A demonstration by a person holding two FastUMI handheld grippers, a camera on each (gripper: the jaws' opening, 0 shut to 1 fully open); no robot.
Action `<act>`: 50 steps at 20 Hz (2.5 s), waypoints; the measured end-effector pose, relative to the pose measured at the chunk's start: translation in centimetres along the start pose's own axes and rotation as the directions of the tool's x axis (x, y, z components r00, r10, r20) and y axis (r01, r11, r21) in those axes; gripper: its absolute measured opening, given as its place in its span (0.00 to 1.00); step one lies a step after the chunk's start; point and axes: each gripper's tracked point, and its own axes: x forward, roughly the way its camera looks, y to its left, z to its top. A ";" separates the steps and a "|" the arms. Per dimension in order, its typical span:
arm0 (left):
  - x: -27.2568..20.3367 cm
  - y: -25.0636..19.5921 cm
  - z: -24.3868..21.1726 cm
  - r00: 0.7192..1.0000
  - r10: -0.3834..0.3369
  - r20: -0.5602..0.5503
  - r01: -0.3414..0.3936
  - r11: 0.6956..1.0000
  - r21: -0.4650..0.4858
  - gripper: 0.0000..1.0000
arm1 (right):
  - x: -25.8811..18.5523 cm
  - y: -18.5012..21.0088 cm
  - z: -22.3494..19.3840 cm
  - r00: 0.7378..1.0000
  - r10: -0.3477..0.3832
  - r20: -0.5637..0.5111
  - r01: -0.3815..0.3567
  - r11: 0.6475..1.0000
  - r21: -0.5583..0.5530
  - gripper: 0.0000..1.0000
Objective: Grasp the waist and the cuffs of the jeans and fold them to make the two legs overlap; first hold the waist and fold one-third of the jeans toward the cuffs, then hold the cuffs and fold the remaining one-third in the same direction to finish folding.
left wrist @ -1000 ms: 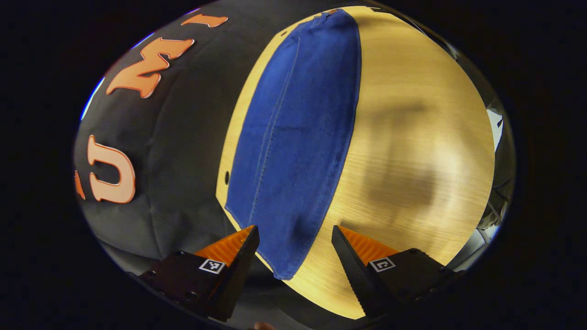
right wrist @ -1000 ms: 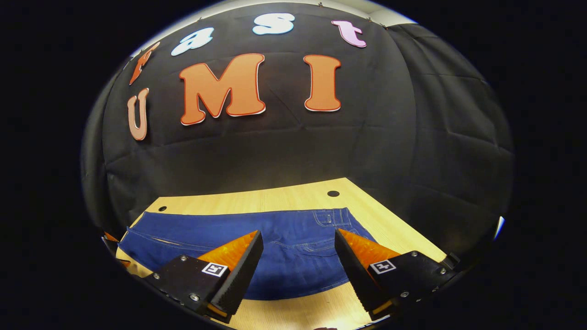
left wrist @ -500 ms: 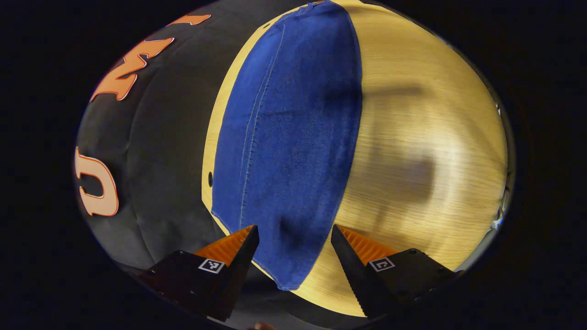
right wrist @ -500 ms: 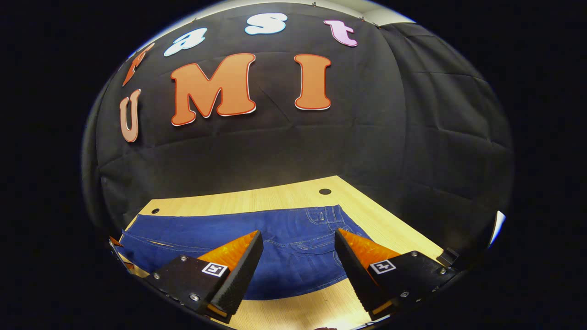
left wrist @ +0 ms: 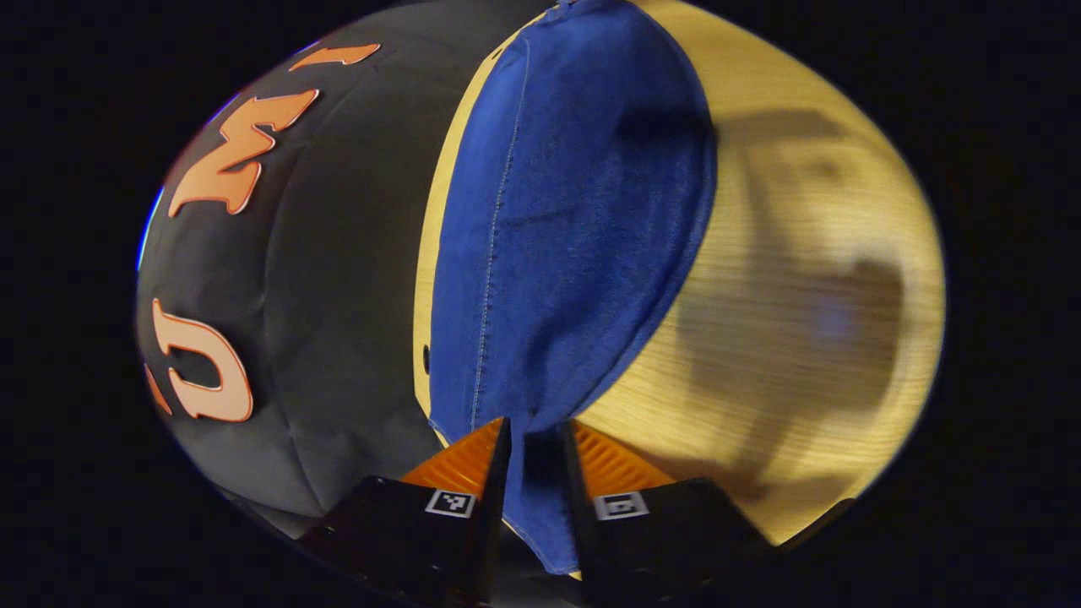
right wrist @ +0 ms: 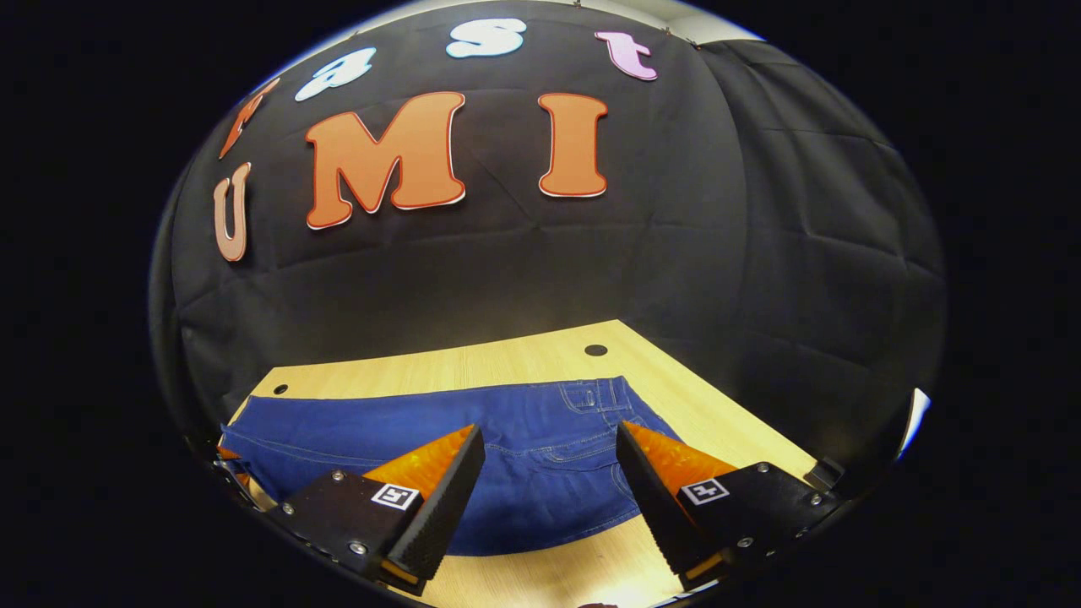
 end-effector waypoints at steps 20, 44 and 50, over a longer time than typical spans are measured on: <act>-2.5 -0.2 0.9 0.999 -0.045 -0.022 0.043 0.995 -0.085 0.01 | 1.7 -10.0 -8.4 0.996 0.065 -0.068 -0.068 -0.007 -0.998 0.97; -1.2 -1.0 0.9 0.994 -0.092 -0.064 0.090 0.995 -0.039 0.00 | 12.1 -8.3 -14.6 0.956 0.113 -0.271 -0.245 -0.204 -0.948 0.86; -1.0 -1.3 1.0 0.993 -0.106 -0.056 0.105 0.994 -0.036 0.00 | 11.5 -9.1 -16.2 0.954 0.089 -0.286 -0.257 -0.243 -0.935 0.08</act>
